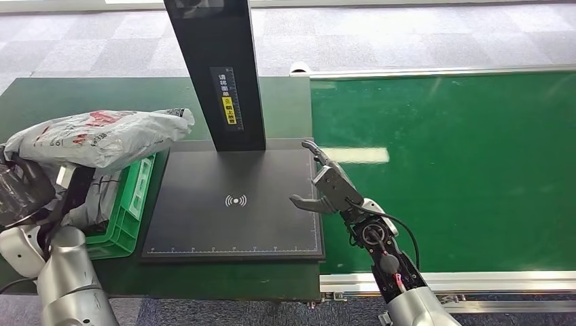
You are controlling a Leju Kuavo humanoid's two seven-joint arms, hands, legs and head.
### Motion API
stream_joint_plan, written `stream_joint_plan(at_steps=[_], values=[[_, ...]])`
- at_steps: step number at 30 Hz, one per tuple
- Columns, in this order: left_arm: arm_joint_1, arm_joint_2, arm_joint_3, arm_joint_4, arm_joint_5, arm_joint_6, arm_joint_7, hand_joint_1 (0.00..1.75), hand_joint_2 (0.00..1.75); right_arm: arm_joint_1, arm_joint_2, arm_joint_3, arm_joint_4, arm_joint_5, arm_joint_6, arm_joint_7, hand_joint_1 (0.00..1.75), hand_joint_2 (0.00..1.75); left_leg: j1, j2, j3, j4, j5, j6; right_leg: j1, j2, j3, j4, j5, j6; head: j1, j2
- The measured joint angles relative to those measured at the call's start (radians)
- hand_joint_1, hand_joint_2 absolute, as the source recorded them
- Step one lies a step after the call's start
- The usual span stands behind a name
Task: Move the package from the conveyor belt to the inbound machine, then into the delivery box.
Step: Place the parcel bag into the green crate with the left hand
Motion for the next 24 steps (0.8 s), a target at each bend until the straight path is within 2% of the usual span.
stream_joint_plan(at_steps=[3,4,7,8,9,13,16,20,24], values=[[-0.029,-0.012,0.092,0.001,-0.058,0.0,-0.003,1.73,1.75,0.0,0.0,0.001,0.0,0.0,0.0,-0.002,0.0,1.75,0.0,0.0,0.0,0.0,0.0,0.0,0.0,0.0,0.0,0.0,0.0,0.0,0.0,0.0],[-0.037,-0.013,0.117,0.002,-0.077,0.0,0.002,1.4,1.75,0.0,0.0,0.001,0.0,0.0,0.0,-0.002,0.0,1.75,0.0,0.0,0.0,0.0,0.0,0.0,0.0,0.0,0.0,0.0,0.0,0.0,0.0,0.0],[-0.054,-0.012,0.173,0.015,-0.132,0.0,0.033,0.11,1.75,0.0,0.0,0.001,0.0,0.0,-0.001,-0.002,0.0,1.75,0.0,0.0,0.0,0.0,0.0,0.0,0.0,0.0,0.0,0.0,0.0,0.0,0.0,0.0],[-0.057,-0.011,0.185,0.021,-0.154,0.0,0.05,0.0,1.75,0.0,0.0,0.001,0.0,0.0,-0.001,-0.003,0.0,1.75,0.0,0.0,0.0,0.0,0.0,0.0,0.0,0.0,0.0,0.0,0.0,0.0,0.0,0.0],[-0.058,-0.01,0.194,0.028,-0.178,0.0,0.07,0.0,1.75,0.0,0.0,0.001,0.0,0.0,-0.001,-0.003,0.0,1.75,0.0,0.0,0.0,0.0,0.0,0.0,0.0,0.0,0.0,0.0,0.0,0.0,0.0,0.0],[-0.052,-0.008,0.201,0.039,-0.257,0.0,0.171,0.0,0.0,0.0,0.0,0.001,0.0,-0.001,-0.001,-0.003,0.0,1.75,0.0,0.0,0.0,0.0,0.0,0.0,0.0,0.0,0.0,0.0,0.0,0.0,0.0,0.0],[-0.047,-0.008,0.195,0.042,-0.235,0.0,0.171,0.0,0.0,0.0,0.0,0.001,0.0,-0.002,-0.001,-0.003,0.0,1.75,0.0,0.0,0.0,0.0,0.0,0.0,0.0,0.0,0.0,0.0,0.0,0.0,0.0,0.0],[-0.048,-0.019,0.204,0.021,-0.086,0.0,0.014,0.0,0.0,0.0,-0.001,0.001,0.0,-0.002,-0.002,-0.003,0.0,1.75,0.0,0.0,0.0,0.0,0.0,0.0,0.0,0.0,0.0,0.0,0.0,0.0,0.0,0.0],[-0.045,-0.034,0.2,-0.038,0.083,0.0,-0.034,0.0,0.0,0.0,-0.002,0.001,0.0,-0.002,-0.003,-0.004,0.0,1.75,0.0,0.0,0.0,0.0,0.0,0.0,0.0,0.0,0.0,0.0,0.0,0.0,0.0,0.0]])
